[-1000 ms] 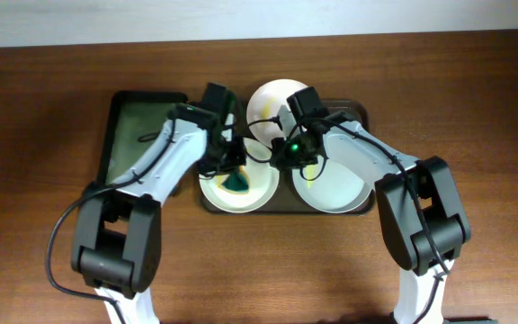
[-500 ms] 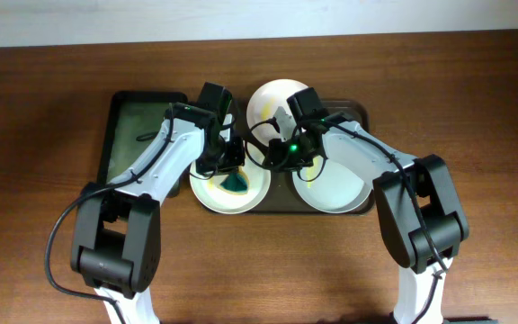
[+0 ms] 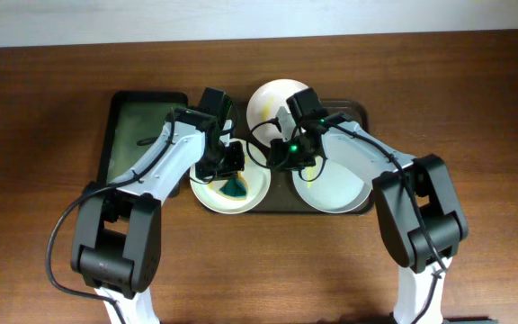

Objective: Clean dirty plates on tray and stack at the side
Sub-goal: 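Hold the cream plate with the right gripper and scrub it with the sponge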

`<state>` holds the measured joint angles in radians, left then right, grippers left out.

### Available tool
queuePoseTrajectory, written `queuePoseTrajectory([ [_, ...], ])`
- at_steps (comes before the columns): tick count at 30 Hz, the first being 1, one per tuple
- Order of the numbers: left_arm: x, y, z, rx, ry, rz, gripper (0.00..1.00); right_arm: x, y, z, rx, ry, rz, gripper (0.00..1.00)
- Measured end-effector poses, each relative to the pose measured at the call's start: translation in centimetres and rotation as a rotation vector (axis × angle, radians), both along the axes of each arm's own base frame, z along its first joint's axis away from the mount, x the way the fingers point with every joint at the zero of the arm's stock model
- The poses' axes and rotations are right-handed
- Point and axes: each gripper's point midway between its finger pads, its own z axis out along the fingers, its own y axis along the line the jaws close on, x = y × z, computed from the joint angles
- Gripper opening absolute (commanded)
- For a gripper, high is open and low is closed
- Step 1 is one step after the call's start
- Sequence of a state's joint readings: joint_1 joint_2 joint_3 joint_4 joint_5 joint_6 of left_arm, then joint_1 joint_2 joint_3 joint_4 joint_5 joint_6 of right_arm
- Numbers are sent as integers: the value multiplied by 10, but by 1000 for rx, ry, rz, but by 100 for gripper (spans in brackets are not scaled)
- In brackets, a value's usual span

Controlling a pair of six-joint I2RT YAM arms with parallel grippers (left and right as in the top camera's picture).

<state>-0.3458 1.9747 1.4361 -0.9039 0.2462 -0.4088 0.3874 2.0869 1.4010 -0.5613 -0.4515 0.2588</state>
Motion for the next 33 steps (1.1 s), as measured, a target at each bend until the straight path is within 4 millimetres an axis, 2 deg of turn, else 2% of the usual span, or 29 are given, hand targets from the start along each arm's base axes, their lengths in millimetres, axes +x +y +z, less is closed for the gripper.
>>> queuePoseTrajectory([
  [2, 0, 0, 0, 0, -1, 0, 0, -1, 2, -4, -1, 8, 0, 17],
  [4, 1, 0, 0, -2, -4, 0, 0, -4, 4, -10, -4, 20, 6, 8],
  [6, 1, 0, 0, -1, -4, 0, 0, -4, 6, -10, -4, 20, 8, 4],
  [13, 2, -1, 0, -2, -7, 0, 0, -6, 6, -12, -9, 30, 1, 4],
  [23, 0, -3, -10, -6, -16, 0, 0, -8, 4, -8, -24, 53, -3, 4],
  [29, 0, -15, -10, -9, -40, -25, 0, -7, -6, -10, -33, 72, -25, 4],
  [33, -4, -16, -16, 6, -38, -16, 0, -4, -17, -10, -36, 84, -51, 4],
])
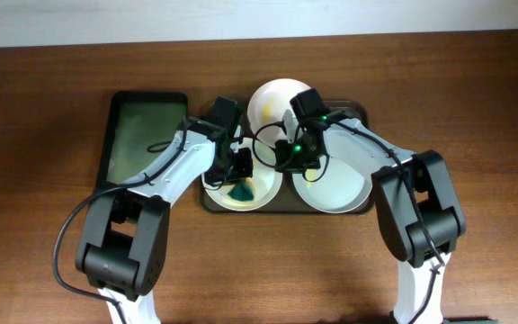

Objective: Clean dirty plates on tray and stack at the side
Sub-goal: 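Hold the cream plate with the right gripper and scrub it with the sponge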

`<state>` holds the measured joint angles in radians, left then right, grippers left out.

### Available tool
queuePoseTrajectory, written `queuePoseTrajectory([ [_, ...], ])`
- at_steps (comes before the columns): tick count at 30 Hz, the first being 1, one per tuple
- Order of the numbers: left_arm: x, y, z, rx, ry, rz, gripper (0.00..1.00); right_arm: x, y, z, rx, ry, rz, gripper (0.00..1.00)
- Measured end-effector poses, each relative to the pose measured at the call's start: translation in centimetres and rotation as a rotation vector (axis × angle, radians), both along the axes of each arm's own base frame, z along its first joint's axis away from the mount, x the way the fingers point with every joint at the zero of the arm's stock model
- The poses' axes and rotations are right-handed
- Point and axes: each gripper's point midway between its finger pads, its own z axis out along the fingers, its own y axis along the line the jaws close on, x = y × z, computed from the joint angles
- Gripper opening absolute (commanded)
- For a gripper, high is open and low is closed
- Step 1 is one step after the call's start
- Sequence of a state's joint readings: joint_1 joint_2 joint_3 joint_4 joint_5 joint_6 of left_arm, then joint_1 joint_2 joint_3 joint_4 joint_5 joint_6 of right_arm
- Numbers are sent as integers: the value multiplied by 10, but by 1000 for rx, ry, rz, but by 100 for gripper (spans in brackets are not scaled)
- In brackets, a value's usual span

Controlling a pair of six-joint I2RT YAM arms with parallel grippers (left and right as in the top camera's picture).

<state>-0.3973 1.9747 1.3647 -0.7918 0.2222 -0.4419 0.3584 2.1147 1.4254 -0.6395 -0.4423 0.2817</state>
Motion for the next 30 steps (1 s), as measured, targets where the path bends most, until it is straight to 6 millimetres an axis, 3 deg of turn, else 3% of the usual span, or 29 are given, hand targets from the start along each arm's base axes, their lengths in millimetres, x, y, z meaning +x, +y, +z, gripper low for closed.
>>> queuePoseTrajectory([
  [9, 12, -6, 1, -32, -52, 12, 0, 1, -3, 0, 0, 2, -6, 4],
  [20, 14, -10, -8, -54, -60, 68, 0, 1, -3, 0, -1, 2, -6, 4],
  [30, 18, -3, -23, 37, -73, 78, 0, 1, -3, 0, -1, 1, -5, 4],
])
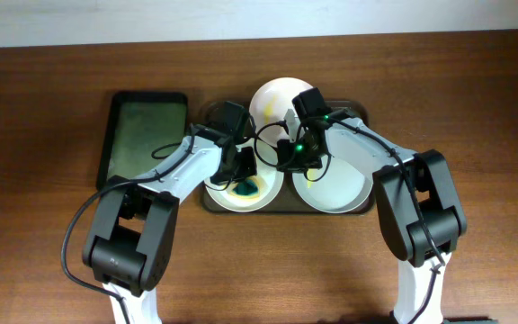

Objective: Clean dirty plates on tray and stack at the side
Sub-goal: 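Hold the cream plate with the right gripper and scrub it with the sponge, then lift the sponge away from the cream plate with the left gripper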

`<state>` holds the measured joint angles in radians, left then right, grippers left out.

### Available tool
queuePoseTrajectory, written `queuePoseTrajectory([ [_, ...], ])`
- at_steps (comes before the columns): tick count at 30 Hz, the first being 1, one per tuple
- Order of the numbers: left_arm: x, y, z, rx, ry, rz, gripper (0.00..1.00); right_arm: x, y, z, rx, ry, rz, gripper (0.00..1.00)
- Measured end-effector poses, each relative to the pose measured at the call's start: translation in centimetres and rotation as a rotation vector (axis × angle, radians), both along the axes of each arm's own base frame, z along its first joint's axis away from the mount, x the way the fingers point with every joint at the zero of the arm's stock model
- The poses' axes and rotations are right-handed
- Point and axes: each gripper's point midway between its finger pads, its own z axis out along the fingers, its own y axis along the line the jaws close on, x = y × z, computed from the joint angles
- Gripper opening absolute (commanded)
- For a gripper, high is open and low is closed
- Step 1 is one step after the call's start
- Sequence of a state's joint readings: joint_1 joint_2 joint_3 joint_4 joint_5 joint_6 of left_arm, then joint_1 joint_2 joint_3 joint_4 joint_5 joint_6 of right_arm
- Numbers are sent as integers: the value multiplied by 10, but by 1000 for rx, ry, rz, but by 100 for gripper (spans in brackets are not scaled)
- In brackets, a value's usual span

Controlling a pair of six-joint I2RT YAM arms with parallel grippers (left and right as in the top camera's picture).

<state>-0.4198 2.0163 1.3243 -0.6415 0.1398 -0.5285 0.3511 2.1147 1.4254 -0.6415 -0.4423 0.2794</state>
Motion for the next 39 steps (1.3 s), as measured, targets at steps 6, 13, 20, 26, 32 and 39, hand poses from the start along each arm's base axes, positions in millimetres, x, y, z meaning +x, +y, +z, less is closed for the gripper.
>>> queuePoseTrajectory([
  [6, 3, 6, 0, 47, -11, 7, 0, 1, 1, 0, 5, -5, 4, 4],
  [13, 10, 35, 0, 119, -15, 35, 0, -1, 7, 0, 27, 3, 13, 4],
  [20, 25, 71, 5, 193, 3, 70, 0, -1, 7, 1, 27, 2, 13, 4],
  [26, 44, 77, 21, 204, -22, 76, 0, 0, 7, 1, 29, 4, 9, 4],
  [32, 55, 44, 34, 51, -50, 42, 0, -1, 3, 0, 23, 12, 2, 4],
  [39, 34, -5, 14, 13, -2, -69, 0, -1, 3, 0, 22, 11, 5, 4],
])
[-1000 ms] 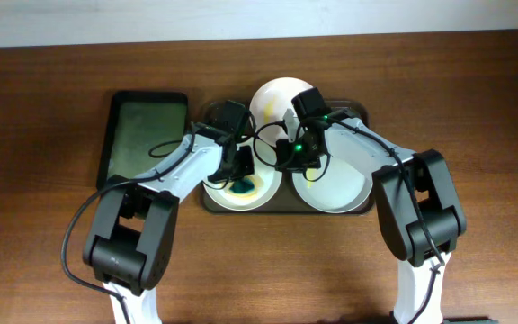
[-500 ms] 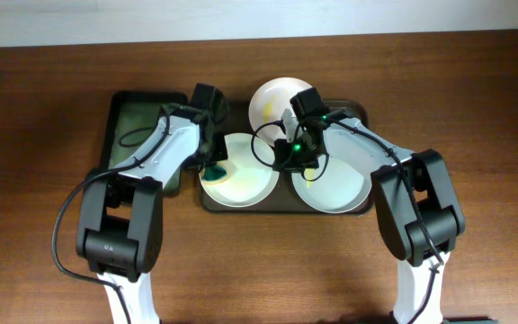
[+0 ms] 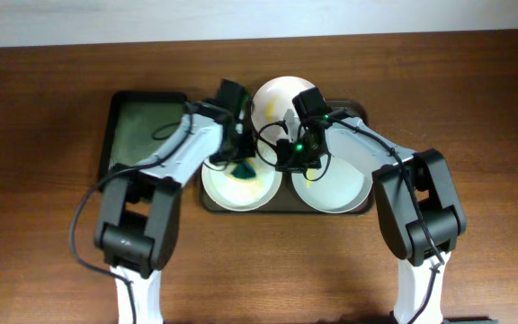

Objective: Clean dirty plates on tray and stack at the side
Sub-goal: 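Lift the sponge away from the cream plate with the left gripper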

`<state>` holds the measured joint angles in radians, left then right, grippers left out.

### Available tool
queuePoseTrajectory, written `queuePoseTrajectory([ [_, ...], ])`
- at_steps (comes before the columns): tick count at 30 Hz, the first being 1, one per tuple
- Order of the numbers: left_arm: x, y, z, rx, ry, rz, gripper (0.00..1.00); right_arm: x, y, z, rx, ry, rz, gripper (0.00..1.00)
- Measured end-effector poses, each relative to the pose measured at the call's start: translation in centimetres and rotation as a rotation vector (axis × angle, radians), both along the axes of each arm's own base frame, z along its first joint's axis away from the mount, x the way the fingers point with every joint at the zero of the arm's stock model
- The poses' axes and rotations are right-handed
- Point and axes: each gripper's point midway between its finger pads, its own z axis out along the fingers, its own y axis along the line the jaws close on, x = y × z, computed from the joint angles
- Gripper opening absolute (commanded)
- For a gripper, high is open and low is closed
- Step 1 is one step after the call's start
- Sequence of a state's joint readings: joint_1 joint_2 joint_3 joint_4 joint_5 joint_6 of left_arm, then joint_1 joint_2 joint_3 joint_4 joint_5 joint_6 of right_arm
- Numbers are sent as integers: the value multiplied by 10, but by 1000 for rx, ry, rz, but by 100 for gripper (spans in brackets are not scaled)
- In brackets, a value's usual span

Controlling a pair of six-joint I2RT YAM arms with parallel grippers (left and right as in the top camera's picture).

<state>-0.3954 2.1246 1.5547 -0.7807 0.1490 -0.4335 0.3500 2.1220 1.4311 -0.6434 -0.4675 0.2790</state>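
Note:
A dark tray (image 3: 360, 114) holds three white plates. The front left plate (image 3: 241, 193) carries a yellowish smear. My left gripper (image 3: 239, 165) is shut on a teal sponge (image 3: 244, 169) pressed at that plate's far edge. The front right plate (image 3: 338, 189) and the back plate (image 3: 272, 95) look plain white. My right gripper (image 3: 286, 160) sits low between the two front plates at their rims. Its fingers are hidden under the wrist, so I cannot say whether it grips a rim.
A black-framed tray with a green inside (image 3: 138, 135) lies on the table left of the dark tray, partly crossed by my left arm. Brown tabletop runs all around, and a pale wall edges the far side.
The sponge in my left gripper has shifted from the middle of the front left plate up to its far edge. The left arm now reaches in from farther back. The right gripper has stayed put.
At first the front left plate hung off the tray's left side, with the sponge at its middle. Then the plate lay farther right, inside the tray, the sponge still on it. The sponge stayed mid-plate afterwards and now rests at the far rim.

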Motion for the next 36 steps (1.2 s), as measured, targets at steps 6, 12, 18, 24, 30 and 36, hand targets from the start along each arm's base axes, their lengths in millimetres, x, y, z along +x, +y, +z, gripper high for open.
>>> queuePoseTrajectory([
  [6, -3, -1, -8, 11, 17, -4, 0, 0, 0, 0, -1, 1, 2, 4],
  [12, -5, 17, -10, 155, 9, 4, 0, 0, 1, 0, 2, -2, 4, 4],
  [18, -5, 55, -8, 354, -10, 34, 0, -1, 2, 1, 6, -1, 8, 4],
  [24, 2, 86, -8, 411, -9, 91, 0, -1, 9, 3, 28, -7, 19, 4],
  [30, 4, 112, 8, 420, 41, 143, 0, -2, 17, 9, 56, -5, 33, 4],
  [36, 39, 152, 52, 418, -53, 263, 0, 2, 3, 17, 15, -26, 4, 4],
])
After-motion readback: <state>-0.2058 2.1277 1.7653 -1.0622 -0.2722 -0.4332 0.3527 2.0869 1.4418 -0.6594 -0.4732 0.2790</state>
